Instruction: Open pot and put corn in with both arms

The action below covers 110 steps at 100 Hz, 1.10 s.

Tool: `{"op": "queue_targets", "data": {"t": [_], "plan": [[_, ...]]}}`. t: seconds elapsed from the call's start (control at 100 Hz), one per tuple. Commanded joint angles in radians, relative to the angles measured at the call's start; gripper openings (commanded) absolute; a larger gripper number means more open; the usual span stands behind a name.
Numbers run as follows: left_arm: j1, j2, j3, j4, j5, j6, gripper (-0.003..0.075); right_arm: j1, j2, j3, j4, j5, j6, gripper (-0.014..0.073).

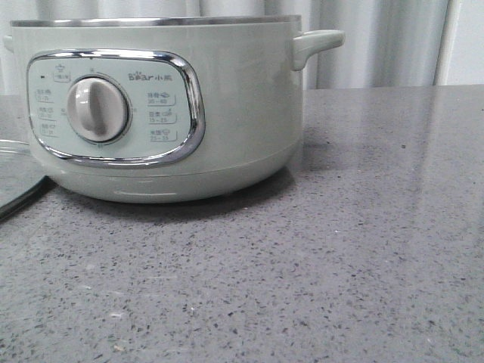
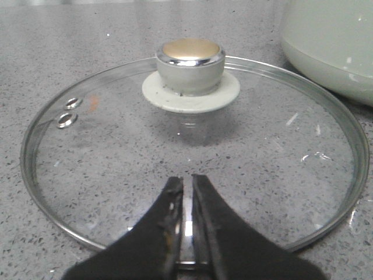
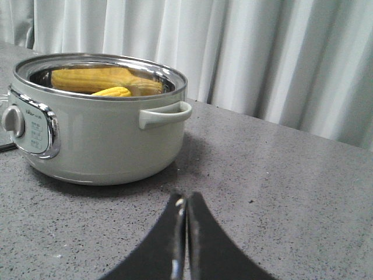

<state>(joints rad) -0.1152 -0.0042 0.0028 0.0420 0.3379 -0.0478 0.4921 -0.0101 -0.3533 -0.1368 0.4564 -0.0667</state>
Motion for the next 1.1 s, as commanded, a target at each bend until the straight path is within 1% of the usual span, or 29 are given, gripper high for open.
{"op": "queue_targets", "data": {"t": [0.0,0.34,0.46,0.58,0.71,0.84,0.91,1.01,1.09], "plan": [[0.0,-0.034,0.006,-0.009,-0.03,0.002,-0.002,-0.004,0.013,-0.022,-0.015,-0.085,-0.002,-0.0074],[0.0,-0.034,0.006,-0.009,-0.03,0.002,-0.002,-0.005,0.013,-0.017,-0.015,-0.085,-0.002,-0.0074],[0.0,-0.034,0.006,-0.009,-0.03,0.002,-0.002,-0.039,0.013,-0.016,-0.015,-0.087,-0.002,-0.0074],[0.0,-0.034,0.006,-0.009,-0.03,0.002,-0.002,-0.134,0.013,0.004,-0.015,-0.102,-0.002,-0.0074],[0.0,-0.034,0.006,-0.009,-0.03,0.002,-0.002,-0.288,0.013,0.05,-0.009,-0.172,-0.002,-0.0074],[0.0,-0.034,0.006,-0.009,-0.03,0.002,-0.002,-0.439,0.013,0.113,0.08,-0.284,-0.002,-0.0074],[0.0,-0.034,0.006,-0.009,-0.03,0.002,-0.002,-0.502,0.013,0.149,0.119,-0.35,-0.002,-0.0074],[0.0,-0.034,0.006,-0.009,-0.03,0.002,-0.002,-0.566,0.012,0.199,0.164,-0.417,-0.002,-0.0074],[0.0,-0.034,0.006,-0.009,-0.03,0.002,-0.002,-0.6,-0.001,0.25,0.205,-0.439,0.004,-0.0074]]}}
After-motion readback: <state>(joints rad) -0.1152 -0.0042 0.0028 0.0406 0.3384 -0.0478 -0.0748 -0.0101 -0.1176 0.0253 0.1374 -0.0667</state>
